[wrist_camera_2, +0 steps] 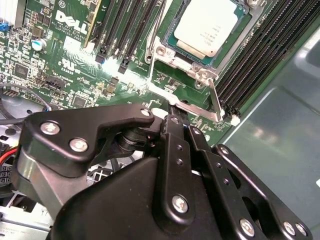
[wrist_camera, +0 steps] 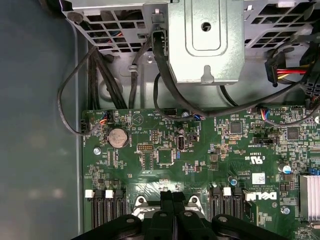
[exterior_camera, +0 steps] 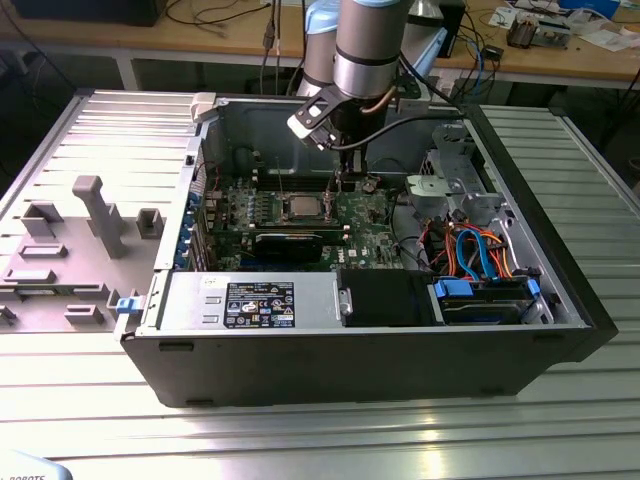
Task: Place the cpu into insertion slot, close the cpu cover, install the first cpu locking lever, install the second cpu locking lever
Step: 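Close the cpu cover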
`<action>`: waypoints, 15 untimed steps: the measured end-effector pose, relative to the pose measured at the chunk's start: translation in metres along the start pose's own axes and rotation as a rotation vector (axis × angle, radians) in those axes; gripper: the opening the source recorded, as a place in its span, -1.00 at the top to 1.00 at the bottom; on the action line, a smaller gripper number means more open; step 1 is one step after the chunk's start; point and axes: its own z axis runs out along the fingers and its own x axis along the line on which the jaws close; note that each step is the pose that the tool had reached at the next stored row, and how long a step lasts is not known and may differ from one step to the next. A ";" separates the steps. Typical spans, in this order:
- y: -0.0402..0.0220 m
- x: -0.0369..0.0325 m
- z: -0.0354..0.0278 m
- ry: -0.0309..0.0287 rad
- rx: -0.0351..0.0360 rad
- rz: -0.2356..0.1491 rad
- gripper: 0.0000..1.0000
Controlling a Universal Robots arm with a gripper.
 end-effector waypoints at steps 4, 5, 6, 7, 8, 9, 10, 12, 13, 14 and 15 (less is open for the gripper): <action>-0.0004 0.0011 0.0002 0.0002 -0.0001 0.000 0.79; -0.0007 0.0011 0.0002 0.0000 0.0000 0.000 0.79; -0.0012 0.0011 0.0002 -0.0001 0.0001 0.000 0.79; -0.0014 0.0011 0.0002 -0.0001 0.0000 0.000 0.79; -0.0017 0.0011 0.0002 -0.0001 0.0001 0.000 0.79; -0.0020 0.0011 0.0002 -0.0001 0.0000 0.000 0.79; -0.0024 0.0011 0.0003 0.0000 0.0001 0.000 0.79; -0.0033 0.0011 0.0003 0.0000 0.0000 0.000 0.79; -0.0043 0.0011 0.0003 0.0000 0.0000 0.000 0.79; -0.0048 0.0011 0.0003 0.0000 0.0000 0.000 0.79; -0.0053 0.0010 0.0003 0.0000 0.0000 0.000 0.79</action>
